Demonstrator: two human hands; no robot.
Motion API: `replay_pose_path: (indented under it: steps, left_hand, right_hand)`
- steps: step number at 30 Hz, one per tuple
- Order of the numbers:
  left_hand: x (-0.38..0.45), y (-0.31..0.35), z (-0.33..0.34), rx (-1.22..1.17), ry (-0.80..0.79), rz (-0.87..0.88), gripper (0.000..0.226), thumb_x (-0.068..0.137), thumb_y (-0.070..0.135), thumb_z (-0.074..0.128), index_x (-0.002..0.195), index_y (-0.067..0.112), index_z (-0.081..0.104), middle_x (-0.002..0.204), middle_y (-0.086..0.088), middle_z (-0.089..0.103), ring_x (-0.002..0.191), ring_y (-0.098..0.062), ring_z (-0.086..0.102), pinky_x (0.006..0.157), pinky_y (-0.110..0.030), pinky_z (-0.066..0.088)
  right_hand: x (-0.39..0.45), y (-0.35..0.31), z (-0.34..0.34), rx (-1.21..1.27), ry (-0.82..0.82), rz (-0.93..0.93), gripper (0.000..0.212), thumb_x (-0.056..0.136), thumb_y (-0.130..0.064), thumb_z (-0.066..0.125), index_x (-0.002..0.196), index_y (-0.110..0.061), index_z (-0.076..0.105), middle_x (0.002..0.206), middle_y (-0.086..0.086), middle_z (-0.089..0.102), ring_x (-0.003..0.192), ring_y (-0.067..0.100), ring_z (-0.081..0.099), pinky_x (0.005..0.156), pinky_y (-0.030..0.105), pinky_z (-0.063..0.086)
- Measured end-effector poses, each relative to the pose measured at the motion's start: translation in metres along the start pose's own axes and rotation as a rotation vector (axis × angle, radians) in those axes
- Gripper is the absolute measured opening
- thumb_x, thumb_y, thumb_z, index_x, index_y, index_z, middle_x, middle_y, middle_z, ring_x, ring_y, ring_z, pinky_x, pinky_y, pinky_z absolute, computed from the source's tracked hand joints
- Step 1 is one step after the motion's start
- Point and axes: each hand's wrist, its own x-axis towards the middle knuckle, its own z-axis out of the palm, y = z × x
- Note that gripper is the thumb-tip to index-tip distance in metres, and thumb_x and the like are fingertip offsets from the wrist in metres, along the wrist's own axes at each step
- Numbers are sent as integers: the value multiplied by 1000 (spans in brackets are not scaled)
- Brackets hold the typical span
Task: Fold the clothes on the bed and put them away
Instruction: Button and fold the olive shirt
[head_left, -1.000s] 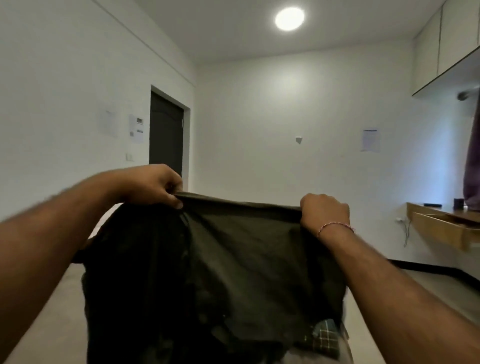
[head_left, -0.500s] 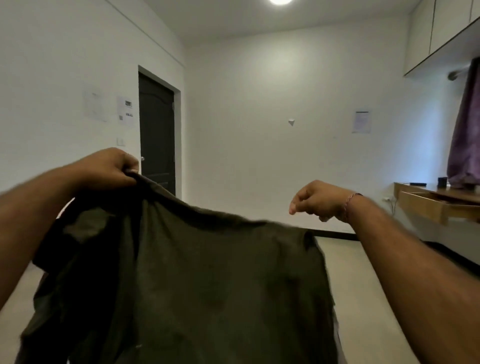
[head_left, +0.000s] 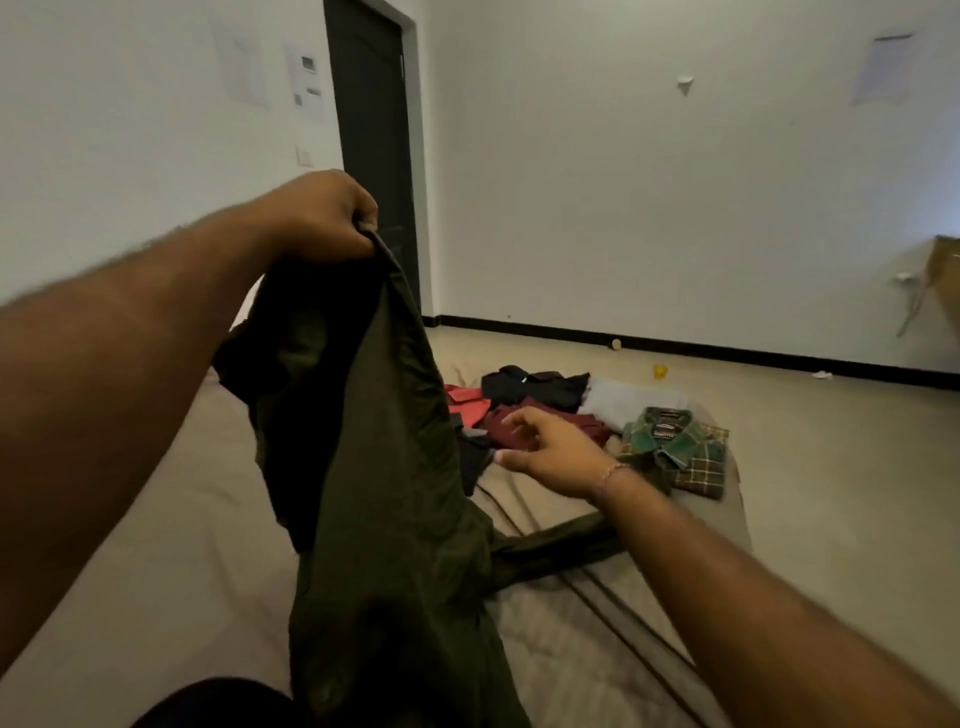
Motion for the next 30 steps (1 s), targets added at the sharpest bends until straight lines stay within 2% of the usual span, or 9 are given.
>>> replay_pose_path:
  steps: [5,8,12,14,17,19,23,26,30]
  left_hand:
    - [-5,-8,-6,-12,30,21,18,88,4,59,70,8,58,70,-13,52,69,-19,49,66,-29,43]
    - [-5,-13,-8,-18,38,43,19,87,2,59,70,9,57,67,-11,52,67,-19,48,67,-30,44]
    - [-4,-18,-6,21,15,54,18,88,1,60,71,10,58,70,-10,54,68,-18,50,66,-27,44]
    - [-1,-25,-9,46,30,63,20,87,0,61,71,11,57,71,-9,55,69,-18,51,65,-27,42]
    - [6,-50,-16,290,74,26,24,82,2,66,71,20,54,76,-4,57,75,-23,54,68,-32,41]
    - [3,-69,-16,512,33,-71,24,82,6,66,77,25,53,84,-3,55,81,-26,55,70,-36,42]
    - [7,-101,-4,601,107,-252,16,83,14,62,89,27,55,89,-3,53,82,-27,55,71,-35,45]
    - [23,-115,11,463,127,-390,15,82,16,63,96,22,62,95,-7,59,85,-29,60,76,-38,53]
    - [42,-119,41,637,43,-463,9,84,19,64,92,17,60,83,-3,54,77,-25,58,72,-35,50]
  right_hand:
    - [25,2,39,279,10,-73,54,96,-22,72,146,-30,52,146,-1,54,132,17,52,107,34,45]
    - [37,-15,49,416,5,-94,53,100,-25,68,149,-27,49,137,-5,54,127,12,52,106,30,44]
    - [56,-39,53,429,-44,-66,15,101,-26,66,106,-14,72,99,2,73,93,11,67,91,31,56]
    - [65,-43,46,465,29,-53,20,99,-23,67,81,-19,73,83,-1,72,85,17,68,81,33,55]
    - [73,-47,17,838,241,18,22,102,-25,62,84,-15,71,83,6,71,83,26,67,80,43,55]
    - [72,-50,-17,897,244,-72,19,100,-27,66,90,-12,71,84,8,72,80,23,68,78,42,60]
    - [76,-62,-101,122,141,-284,16,89,-26,81,82,-18,70,78,2,72,76,15,67,70,27,54]
    - [89,-57,-152,-510,332,-131,15,85,-24,76,85,-25,61,85,-2,66,82,22,64,68,30,46]
    - [95,-43,-180,-965,574,41,14,90,-19,59,102,-23,55,89,4,61,76,29,56,67,34,45]
